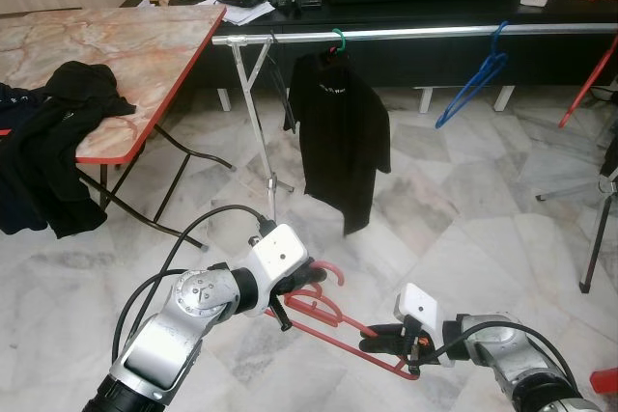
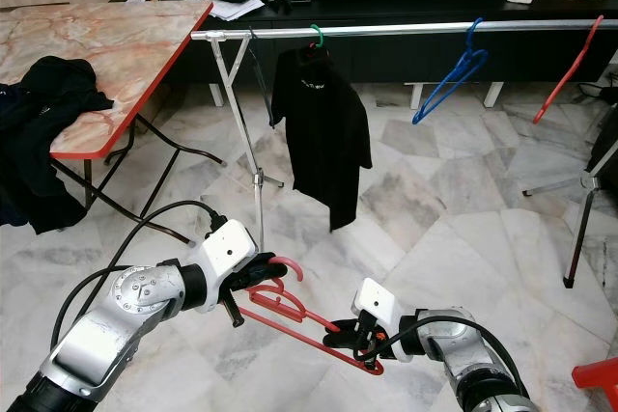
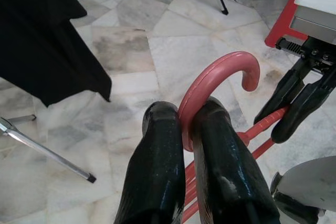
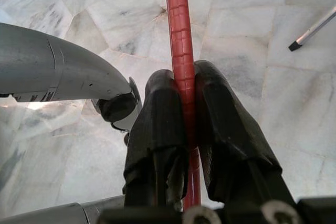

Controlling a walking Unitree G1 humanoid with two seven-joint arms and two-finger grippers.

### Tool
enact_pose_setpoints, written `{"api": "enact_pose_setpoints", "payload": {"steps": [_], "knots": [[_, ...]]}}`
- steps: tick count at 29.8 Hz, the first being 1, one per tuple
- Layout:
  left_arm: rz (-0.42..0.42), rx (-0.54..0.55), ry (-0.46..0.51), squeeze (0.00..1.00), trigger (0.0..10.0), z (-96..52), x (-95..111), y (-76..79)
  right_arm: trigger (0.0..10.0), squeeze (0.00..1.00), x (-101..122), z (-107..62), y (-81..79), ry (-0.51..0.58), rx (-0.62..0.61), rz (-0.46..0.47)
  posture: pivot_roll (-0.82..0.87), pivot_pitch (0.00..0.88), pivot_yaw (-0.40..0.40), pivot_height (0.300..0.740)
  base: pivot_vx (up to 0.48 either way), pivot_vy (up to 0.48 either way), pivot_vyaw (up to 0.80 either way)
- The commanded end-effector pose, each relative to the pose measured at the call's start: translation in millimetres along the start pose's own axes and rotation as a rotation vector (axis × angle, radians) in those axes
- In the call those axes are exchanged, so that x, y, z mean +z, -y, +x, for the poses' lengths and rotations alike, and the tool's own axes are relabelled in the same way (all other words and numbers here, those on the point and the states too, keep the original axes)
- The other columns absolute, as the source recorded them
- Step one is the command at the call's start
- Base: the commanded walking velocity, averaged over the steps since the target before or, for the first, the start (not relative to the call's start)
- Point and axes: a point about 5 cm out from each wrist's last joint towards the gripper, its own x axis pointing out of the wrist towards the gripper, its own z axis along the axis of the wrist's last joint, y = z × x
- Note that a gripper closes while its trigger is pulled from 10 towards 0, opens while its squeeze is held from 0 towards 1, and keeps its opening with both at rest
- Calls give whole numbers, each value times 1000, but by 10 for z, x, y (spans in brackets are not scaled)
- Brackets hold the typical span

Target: Hang hanger

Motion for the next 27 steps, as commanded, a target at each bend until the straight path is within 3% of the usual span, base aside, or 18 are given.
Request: {"api": "enact_pose_setpoints", "payload": {"steps": [1,27], "knots": [[5,-21,11,0,10000,14,26,-14,0,0,13,-12,16,12,-18,3,-97,29,57,740,0,0,0],[8,-52,14,0,10000,-73,21,-42,0,0,-60,-100,49,-42,-53,-15,-94,44,62,740,0,0,0]]}}
